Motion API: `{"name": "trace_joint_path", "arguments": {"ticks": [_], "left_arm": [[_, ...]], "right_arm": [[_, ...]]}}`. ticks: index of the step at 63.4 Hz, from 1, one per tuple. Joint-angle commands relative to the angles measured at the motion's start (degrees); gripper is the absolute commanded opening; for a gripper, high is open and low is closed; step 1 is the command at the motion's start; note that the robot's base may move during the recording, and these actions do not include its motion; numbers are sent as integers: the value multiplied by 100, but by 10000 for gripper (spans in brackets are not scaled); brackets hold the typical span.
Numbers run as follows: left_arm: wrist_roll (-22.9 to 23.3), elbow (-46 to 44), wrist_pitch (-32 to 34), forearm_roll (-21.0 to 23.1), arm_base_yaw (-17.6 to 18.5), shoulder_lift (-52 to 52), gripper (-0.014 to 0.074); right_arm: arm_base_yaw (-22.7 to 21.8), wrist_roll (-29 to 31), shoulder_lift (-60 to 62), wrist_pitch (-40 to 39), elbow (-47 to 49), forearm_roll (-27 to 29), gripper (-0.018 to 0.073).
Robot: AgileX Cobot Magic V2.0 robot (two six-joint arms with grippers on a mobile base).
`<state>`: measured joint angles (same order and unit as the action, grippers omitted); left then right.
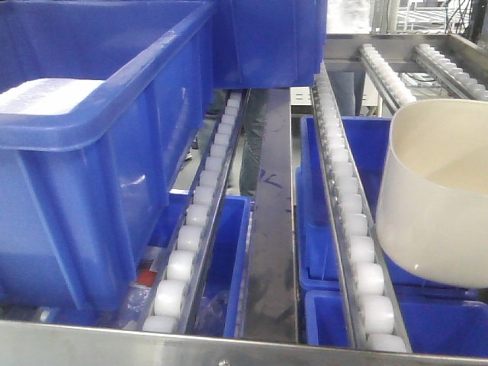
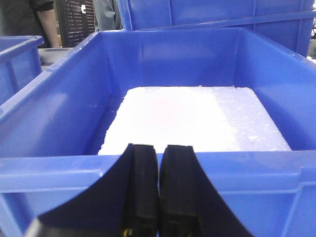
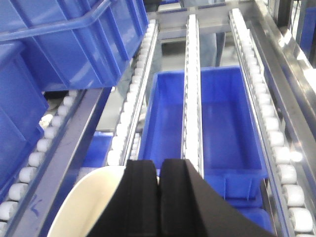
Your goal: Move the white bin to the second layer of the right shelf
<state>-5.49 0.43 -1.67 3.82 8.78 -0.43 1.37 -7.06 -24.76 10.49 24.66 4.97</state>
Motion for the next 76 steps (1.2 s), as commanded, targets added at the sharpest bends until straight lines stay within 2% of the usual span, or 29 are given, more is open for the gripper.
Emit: {"name": "trace_joint_path", "arguments": {"ticks": [1, 16, 26, 76], "left_arm": [[43, 190, 515, 44, 18, -97, 85], [43, 190, 515, 44, 18, -97, 85], [43, 190, 515, 44, 18, -97, 85], [43, 190, 515, 44, 18, -97, 85]], "right_arm": [[-106, 7, 333, -750, -131, 8, 55], [-233, 12, 1671, -2105, -1634, 8, 55], [-233, 12, 2430, -2532, -2460, 8, 55], [-233, 12, 2649, -1659, -2545, 3, 55]]}}
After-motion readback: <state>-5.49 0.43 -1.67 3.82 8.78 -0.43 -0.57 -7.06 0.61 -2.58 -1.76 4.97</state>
